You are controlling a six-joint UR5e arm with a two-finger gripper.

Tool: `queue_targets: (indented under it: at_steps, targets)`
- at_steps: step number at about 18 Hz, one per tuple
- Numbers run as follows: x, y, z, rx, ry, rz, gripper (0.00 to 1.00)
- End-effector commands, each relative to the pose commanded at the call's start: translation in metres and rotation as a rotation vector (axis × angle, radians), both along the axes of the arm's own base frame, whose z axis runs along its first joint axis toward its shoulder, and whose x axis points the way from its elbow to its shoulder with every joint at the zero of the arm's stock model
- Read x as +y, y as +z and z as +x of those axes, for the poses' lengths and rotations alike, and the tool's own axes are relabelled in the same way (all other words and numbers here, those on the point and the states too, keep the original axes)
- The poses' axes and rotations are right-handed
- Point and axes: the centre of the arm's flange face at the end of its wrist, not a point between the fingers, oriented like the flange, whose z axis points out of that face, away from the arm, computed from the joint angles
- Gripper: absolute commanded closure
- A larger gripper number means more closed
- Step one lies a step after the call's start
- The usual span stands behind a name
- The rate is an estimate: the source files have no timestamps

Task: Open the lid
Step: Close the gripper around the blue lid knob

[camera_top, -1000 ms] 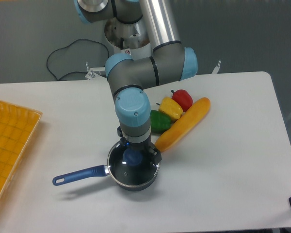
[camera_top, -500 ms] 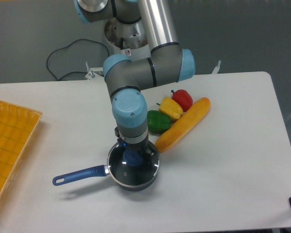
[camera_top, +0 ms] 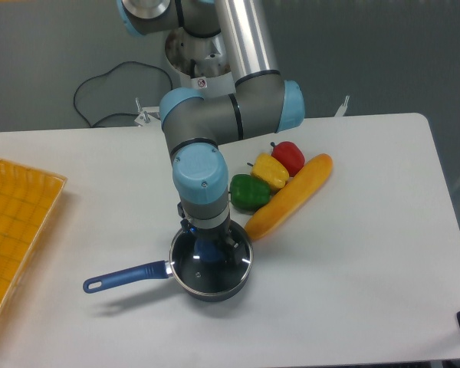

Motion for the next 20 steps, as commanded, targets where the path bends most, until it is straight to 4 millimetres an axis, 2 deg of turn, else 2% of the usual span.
queue_targets:
  at_steps: [20]
  targets:
    - [0.0046, -0.0038, 0.0062, -0.002, -0.011, -0.004, 0.04]
